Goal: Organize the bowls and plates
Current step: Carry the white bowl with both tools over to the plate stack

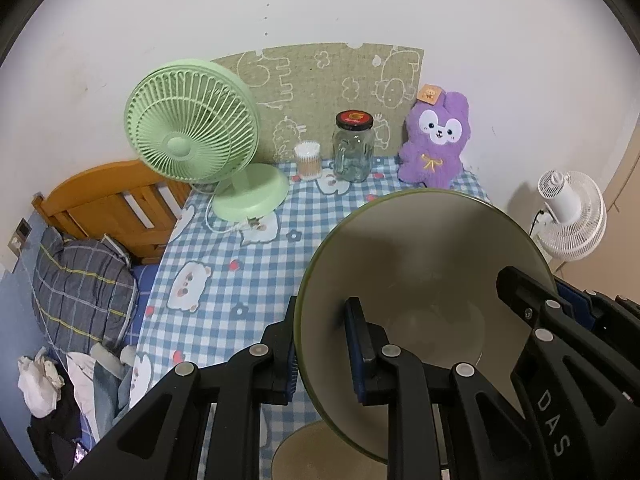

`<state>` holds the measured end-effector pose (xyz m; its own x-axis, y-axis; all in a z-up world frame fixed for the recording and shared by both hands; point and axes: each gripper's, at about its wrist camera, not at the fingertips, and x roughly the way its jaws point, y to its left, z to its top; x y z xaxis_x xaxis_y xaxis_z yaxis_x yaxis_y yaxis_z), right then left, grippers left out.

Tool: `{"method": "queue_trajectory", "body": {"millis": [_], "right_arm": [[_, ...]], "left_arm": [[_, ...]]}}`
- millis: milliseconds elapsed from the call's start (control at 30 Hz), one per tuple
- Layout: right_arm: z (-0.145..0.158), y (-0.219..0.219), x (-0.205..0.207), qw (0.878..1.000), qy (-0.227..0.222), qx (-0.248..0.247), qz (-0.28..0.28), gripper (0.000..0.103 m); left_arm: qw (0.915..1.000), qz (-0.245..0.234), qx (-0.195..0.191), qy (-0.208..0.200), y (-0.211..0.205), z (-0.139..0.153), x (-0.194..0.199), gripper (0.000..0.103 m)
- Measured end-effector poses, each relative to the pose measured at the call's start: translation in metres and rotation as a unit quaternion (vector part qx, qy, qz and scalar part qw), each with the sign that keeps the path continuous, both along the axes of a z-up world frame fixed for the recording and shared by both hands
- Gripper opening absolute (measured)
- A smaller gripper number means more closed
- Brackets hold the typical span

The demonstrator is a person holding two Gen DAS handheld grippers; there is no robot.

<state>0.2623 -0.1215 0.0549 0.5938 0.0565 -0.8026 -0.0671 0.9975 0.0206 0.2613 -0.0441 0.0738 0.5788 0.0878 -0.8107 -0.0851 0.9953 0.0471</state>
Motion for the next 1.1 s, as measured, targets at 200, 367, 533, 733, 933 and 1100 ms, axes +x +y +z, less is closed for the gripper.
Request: {"method": "queue_trajectory", "body": {"millis": [200,367,533,733,933,1100], "right_arm": [[-0.011,0.008,-0.023,1.000,0.005,0.001,-0.002,0.017],[-0.023,0.015,-0.038,1.000,0.011,0.000,-0.001,0.017],[-0.033,0.020,-0.051,1.000,0.014,0.001,0.001,0.017],[-0.049,0.023,-0.061,1.000,0.022,0.002,0.000,0.017],[-0.067,0.025,-0.070,1.000,0.031,-0.003,-0.002,0.017],[-0.079,0.028,-0.076,1.000,0.028,-0.007,-0.001,0.017]], "left_arm": [[1.0000,-0.002,0.000,0.006,0.008,-0.008,-0.022,0.018],[0.9999,-0.001,-0.005,0.013,0.015,-0.019,-0.038,0.018],[0.9998,0.001,-0.008,0.018,0.021,-0.029,-0.050,0.018],[0.9998,0.001,-0.008,0.019,0.026,-0.043,-0.061,0.018],[0.9992,0.001,-0.020,0.035,0.029,-0.063,-0.069,0.018],[0.9986,0.004,-0.030,0.044,0.031,-0.076,-0.077,0.018]]}}
